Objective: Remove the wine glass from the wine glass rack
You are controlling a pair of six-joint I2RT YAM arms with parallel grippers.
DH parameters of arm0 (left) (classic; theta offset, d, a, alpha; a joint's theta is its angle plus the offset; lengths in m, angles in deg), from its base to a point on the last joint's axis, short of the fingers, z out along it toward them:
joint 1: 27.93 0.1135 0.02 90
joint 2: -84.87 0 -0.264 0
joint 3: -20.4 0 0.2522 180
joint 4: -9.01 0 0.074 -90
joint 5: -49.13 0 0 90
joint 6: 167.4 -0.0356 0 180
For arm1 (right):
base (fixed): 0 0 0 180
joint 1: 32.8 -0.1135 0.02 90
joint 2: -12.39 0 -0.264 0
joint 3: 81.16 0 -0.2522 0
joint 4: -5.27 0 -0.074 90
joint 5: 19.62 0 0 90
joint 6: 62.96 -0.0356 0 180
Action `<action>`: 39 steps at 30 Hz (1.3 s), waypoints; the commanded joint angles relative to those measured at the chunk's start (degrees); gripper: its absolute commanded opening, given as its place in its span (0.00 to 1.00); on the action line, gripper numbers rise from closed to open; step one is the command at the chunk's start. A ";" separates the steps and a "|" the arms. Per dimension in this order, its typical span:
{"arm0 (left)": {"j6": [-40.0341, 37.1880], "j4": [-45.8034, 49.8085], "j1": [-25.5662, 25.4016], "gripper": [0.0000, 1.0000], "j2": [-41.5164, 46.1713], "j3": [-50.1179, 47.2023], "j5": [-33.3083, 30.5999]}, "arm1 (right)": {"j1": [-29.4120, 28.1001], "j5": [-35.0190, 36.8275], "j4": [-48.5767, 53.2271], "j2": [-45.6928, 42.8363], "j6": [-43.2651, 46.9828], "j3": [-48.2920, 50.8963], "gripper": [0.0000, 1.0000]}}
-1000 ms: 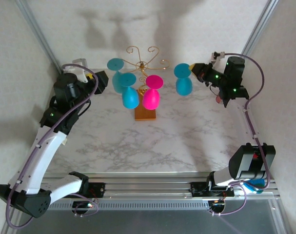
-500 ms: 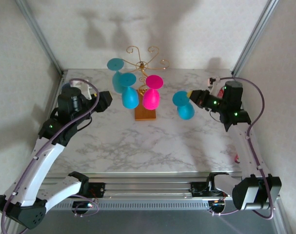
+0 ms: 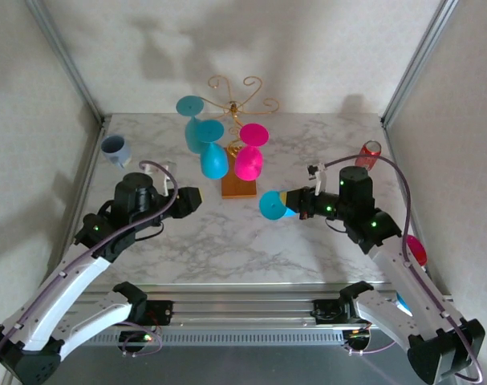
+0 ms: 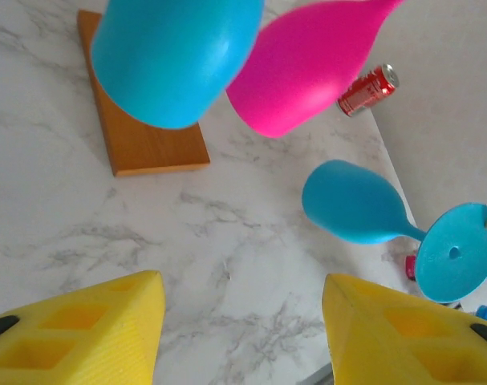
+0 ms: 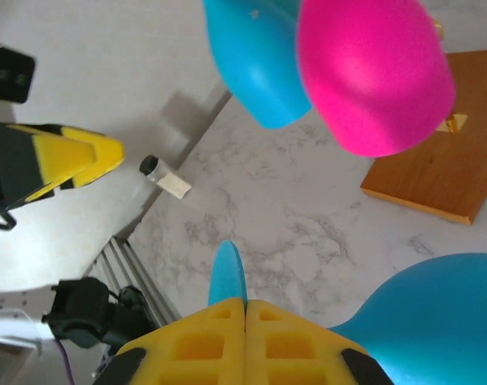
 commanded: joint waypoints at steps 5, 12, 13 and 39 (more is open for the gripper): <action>5.26 -3.47 -3.56 0.54 1.46 -4.28 2.05 | -12.11 15.72 -1.88 -2.02 12.15 2.65 0.00; 7.81 -3.92 -7.01 0.53 0.64 -5.03 1.39 | -23.18 29.09 -6.93 -1.80 18.59 6.82 0.00; 8.04 -3.98 -7.36 0.53 0.57 -5.15 1.47 | -24.01 29.88 -8.14 -1.64 19.11 7.41 0.00; 12.96 -11.71 -11.99 0.53 -9.39 -6.43 5.14 | -36.79 41.25 -19.37 2.16 26.52 12.05 0.00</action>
